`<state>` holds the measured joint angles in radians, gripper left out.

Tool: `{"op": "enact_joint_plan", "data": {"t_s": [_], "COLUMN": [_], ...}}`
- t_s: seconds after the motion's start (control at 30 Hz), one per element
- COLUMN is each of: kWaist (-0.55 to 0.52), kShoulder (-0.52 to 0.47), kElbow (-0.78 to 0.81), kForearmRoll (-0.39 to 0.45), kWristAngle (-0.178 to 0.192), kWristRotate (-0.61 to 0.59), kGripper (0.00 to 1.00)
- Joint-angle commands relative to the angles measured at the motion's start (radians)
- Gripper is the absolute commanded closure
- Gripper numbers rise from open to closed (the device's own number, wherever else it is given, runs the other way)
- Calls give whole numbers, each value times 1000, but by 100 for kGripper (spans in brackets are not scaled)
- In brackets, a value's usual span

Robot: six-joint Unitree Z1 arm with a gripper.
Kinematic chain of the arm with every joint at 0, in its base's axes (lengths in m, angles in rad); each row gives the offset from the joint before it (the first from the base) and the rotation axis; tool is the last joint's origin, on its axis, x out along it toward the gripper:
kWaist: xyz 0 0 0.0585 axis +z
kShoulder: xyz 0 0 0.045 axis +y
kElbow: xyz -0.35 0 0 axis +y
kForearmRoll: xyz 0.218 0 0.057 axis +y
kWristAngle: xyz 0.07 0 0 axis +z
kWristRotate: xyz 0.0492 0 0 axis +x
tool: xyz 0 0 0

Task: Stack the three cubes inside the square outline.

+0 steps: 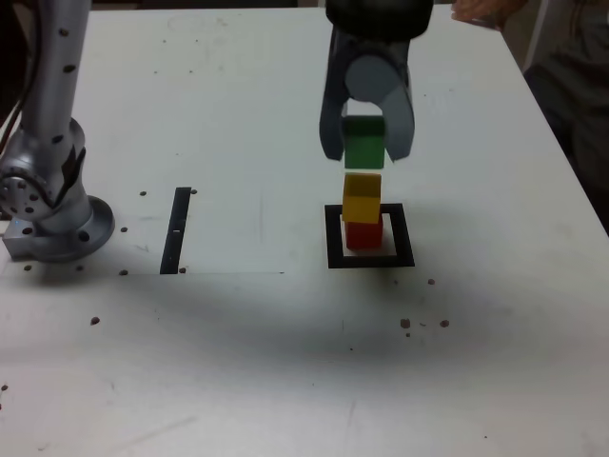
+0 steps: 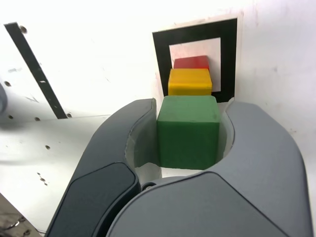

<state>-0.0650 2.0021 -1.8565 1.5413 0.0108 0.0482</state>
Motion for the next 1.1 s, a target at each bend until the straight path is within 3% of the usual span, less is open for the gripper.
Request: {"op": "enact_joint_plan", "data": {"t_s": [0.0,0.77,0.83,1.0,1.07], "kWaist": [-1,-1,-1,-1,-1], "kShoulder": [9,31,32,31,30], "kElbow": [-4,15,17,21,23], "kForearmRoll": [-1,-21,-22,-28,-30], "kWristAngle": [-5,-25,-26,-26,-26], "kWristRotate": [-4,-4,-3,2,2], "kGripper": [76,75,67,16,3]}}
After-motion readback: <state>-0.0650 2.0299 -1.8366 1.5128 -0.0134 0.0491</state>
